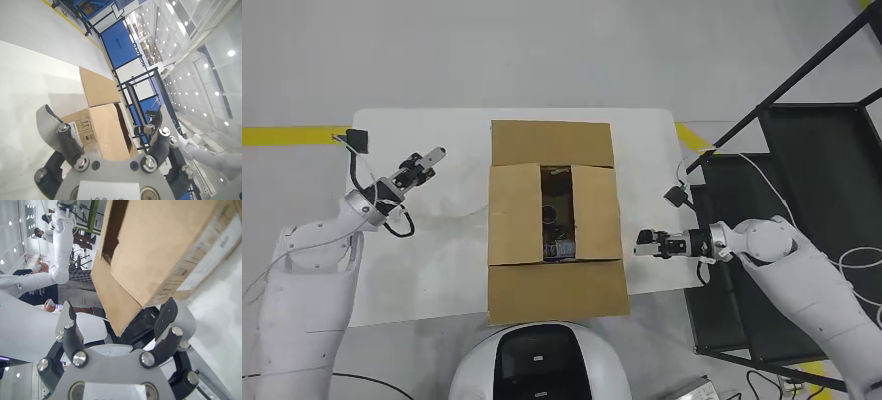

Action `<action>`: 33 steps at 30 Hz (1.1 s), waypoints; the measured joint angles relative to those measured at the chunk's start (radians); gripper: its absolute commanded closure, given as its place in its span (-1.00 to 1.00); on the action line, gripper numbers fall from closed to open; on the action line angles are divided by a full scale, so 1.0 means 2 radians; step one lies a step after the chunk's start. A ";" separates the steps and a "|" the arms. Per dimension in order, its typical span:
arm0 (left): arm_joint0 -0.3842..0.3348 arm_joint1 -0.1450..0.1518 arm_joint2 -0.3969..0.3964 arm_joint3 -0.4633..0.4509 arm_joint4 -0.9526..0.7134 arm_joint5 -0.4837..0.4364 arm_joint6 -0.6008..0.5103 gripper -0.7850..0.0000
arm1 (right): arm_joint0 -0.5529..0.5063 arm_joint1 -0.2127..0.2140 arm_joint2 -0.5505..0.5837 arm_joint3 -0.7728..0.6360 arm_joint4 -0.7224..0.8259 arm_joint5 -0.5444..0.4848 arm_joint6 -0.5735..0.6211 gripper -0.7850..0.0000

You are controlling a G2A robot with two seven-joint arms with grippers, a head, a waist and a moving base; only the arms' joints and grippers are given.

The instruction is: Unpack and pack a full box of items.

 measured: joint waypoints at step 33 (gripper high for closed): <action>-0.241 -0.051 0.169 0.348 -0.024 -0.088 0.030 -1.00 | -0.013 -0.035 -0.053 0.014 0.174 0.015 0.075 -1.00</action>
